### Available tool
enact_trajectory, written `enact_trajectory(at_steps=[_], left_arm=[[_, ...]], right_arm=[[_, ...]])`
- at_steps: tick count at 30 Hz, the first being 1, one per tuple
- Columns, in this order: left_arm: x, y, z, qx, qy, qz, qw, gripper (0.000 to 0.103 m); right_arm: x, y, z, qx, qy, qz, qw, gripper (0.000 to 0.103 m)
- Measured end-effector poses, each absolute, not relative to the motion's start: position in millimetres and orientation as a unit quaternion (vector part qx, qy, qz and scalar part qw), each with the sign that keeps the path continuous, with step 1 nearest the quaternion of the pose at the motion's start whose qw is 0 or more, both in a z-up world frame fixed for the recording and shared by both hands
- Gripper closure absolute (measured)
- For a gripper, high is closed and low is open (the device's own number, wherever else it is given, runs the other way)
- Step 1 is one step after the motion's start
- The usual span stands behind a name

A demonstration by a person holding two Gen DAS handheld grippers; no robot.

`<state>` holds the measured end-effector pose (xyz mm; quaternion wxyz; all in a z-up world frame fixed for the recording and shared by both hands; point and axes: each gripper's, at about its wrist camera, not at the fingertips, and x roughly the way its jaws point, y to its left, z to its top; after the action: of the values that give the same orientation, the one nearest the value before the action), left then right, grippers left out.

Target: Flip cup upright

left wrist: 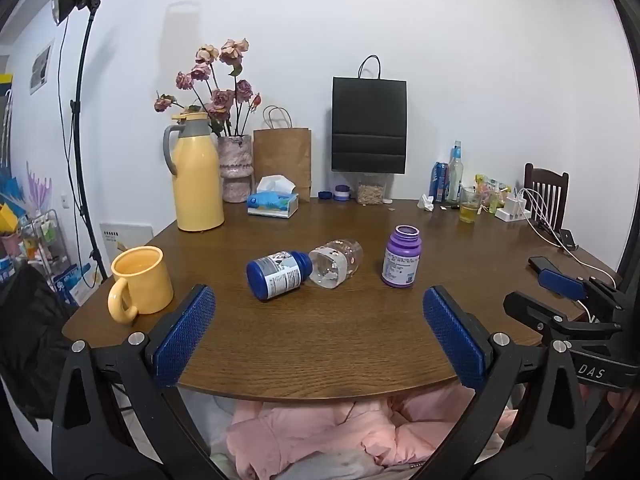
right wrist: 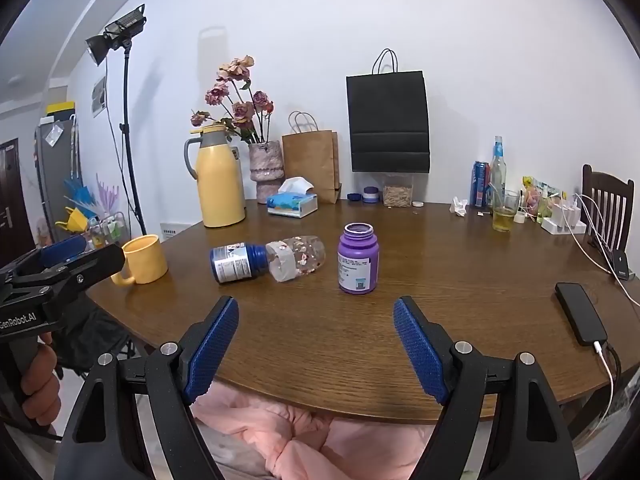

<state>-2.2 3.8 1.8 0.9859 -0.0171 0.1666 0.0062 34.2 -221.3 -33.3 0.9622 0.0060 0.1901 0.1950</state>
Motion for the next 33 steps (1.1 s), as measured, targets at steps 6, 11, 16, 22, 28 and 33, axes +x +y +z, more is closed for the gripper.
enact_trajectory(at_steps=[6, 11, 16, 22, 28, 33], left_arm=[[-2.1, 3.3, 0.9, -0.017, 0.167, 0.005, 0.986, 0.000], [-2.1, 3.6, 0.7, -0.017, 0.166, 0.006, 0.986, 0.000], [-2.5, 3.4, 0.2, -0.017, 0.166, 0.006, 0.986, 0.000], [-2.1, 3.8, -1.2, -0.018, 0.168, 0.007, 0.986, 0.000], [-1.9, 3.8, -2.2, -0.017, 0.169, 0.006, 0.985, 0.000], [-2.0, 4.7, -2.3, -0.017, 0.169, 0.006, 0.985, 0.000]], right_arm=[[35.8, -220.3, -36.1, 0.006, 0.191, 0.196, 0.962, 0.019], [35.9, -218.8, -38.6, 0.007, 0.193, 0.197, 0.961, 0.019], [36.4, -219.0, -39.1, 0.007, 0.193, 0.197, 0.961, 0.019], [36.2, -217.5, -41.6, 0.007, 0.194, 0.197, 0.961, 0.019], [36.4, -217.2, -41.9, 0.008, 0.194, 0.198, 0.961, 0.019], [37.4, -217.1, -41.4, 0.008, 0.195, 0.198, 0.960, 0.019]])
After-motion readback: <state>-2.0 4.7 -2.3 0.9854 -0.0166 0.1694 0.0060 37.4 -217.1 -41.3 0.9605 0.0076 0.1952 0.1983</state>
